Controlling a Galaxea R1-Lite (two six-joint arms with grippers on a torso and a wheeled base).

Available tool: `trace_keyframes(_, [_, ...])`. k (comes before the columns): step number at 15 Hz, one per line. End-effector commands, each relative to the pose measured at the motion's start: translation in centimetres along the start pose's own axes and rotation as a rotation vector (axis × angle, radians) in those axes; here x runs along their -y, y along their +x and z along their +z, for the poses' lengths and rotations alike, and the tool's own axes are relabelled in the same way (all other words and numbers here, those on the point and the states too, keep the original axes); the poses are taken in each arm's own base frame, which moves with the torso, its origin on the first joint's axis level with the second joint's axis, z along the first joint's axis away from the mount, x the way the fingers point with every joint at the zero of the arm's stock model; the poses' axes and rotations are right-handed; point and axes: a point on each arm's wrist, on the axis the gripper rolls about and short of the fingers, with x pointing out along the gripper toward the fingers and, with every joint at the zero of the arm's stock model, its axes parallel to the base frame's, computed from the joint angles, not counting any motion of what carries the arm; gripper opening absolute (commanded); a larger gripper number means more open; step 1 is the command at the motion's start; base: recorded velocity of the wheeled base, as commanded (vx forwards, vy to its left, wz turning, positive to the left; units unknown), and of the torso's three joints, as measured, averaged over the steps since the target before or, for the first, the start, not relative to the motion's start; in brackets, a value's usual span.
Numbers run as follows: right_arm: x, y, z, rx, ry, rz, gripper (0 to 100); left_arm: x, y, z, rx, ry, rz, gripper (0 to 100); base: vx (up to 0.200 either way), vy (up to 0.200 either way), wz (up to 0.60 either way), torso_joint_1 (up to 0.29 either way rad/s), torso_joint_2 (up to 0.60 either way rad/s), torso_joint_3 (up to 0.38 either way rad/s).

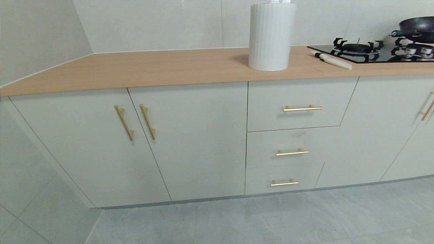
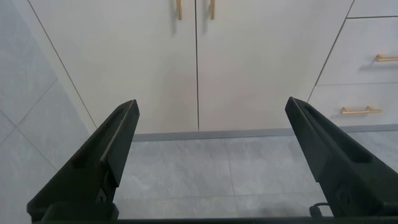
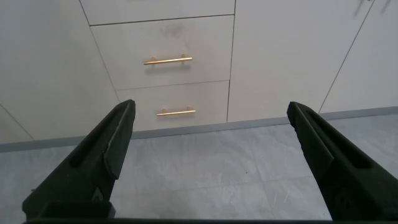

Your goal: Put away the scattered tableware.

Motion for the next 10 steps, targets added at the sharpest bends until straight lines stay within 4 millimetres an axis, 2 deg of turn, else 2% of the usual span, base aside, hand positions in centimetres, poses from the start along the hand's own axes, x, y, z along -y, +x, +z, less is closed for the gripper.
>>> trace_keyframes(1, [-0.01,0.02,0.00,-0.004,-0.001,0.001,100,0.00,0.01,0.00,-0.002,-0.002,0.001,100,0.000,0.000,0.00,0.000,0.00,0.000])
trace_keyframes(10, [0.00,0.02,0.00,-0.004,-0.001,0.002,100,0.00,0.01,0.01,0.000,-0.003,0.002,100,0.200,0.000,0.00,0.000,0.00,0.003])
